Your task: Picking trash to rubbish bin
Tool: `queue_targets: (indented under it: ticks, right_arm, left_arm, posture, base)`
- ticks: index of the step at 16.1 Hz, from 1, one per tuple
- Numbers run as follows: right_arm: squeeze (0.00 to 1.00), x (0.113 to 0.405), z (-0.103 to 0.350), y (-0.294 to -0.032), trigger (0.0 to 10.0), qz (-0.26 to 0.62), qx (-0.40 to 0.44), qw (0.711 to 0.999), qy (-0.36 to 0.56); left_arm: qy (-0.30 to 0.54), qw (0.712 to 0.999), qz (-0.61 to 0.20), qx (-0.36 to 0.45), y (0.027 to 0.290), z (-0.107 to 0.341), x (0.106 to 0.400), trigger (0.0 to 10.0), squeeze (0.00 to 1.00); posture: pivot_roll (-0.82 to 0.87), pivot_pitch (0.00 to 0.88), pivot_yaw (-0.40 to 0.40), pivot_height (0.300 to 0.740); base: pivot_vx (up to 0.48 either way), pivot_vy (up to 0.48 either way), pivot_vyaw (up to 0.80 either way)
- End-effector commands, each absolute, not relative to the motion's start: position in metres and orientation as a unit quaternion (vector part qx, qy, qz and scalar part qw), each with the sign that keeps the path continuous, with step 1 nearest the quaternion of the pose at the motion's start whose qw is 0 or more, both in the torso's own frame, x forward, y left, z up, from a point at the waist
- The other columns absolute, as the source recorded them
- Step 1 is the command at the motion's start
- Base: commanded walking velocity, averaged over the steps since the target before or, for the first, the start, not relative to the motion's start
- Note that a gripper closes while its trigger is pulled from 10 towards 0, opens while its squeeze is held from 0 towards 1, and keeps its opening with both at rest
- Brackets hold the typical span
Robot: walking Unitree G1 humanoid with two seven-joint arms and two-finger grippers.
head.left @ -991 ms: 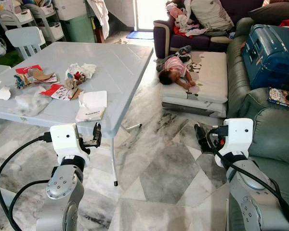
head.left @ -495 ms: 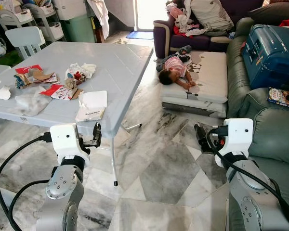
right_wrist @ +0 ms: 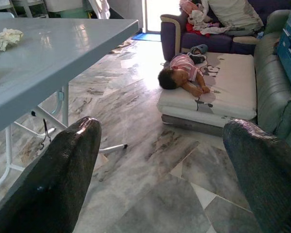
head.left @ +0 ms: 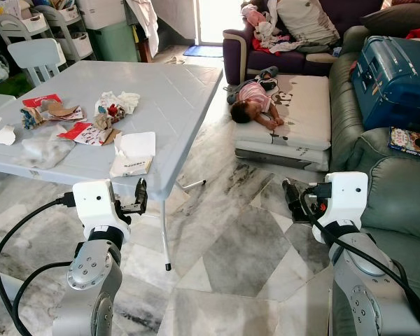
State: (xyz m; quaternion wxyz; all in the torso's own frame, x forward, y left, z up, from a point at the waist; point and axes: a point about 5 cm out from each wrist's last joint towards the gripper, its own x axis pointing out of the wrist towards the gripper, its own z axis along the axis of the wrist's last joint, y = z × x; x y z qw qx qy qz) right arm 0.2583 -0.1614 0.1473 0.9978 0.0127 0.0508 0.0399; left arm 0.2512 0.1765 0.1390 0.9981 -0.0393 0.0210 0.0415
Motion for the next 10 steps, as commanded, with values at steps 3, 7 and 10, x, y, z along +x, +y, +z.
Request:
queue_targets:
  ticks: [3,7,10]
  right_arm:
    - [0.00,0.2594,0.1515,-0.1588,10.0,0.043,0.011,0.998,0.045]
    - [0.00,0.2594,0.1515,-0.1588,10.0,0.043,0.011,0.998,0.045]
    - [0.00,0.2567,0.1510,-0.1580,10.0,0.057,0.029,0.997,0.035]
  left_arm:
    - [0.019,0.998,0.048,-0.034,0.1781,0.1393,0.2520,10.0,0.00]
    - [0.019,0.998,0.048,-0.034,0.1781,0.1393,0.2520,10.0,0.00]
    - [0.015,0.998,0.048,-0.026,0.1769,0.1400,0.2517,10.0,0.00]
  posture:
    - [0.03,0.000,0.008,0.740]
    - [0.03,0.000,0.008,0.740]
    - [0.03,0.000,0.006,0.740]
  base:
    - [0.000,0.000,0.00]
    - [0.000,0.000,0.00]
    - [0.000,0.000,0.00]
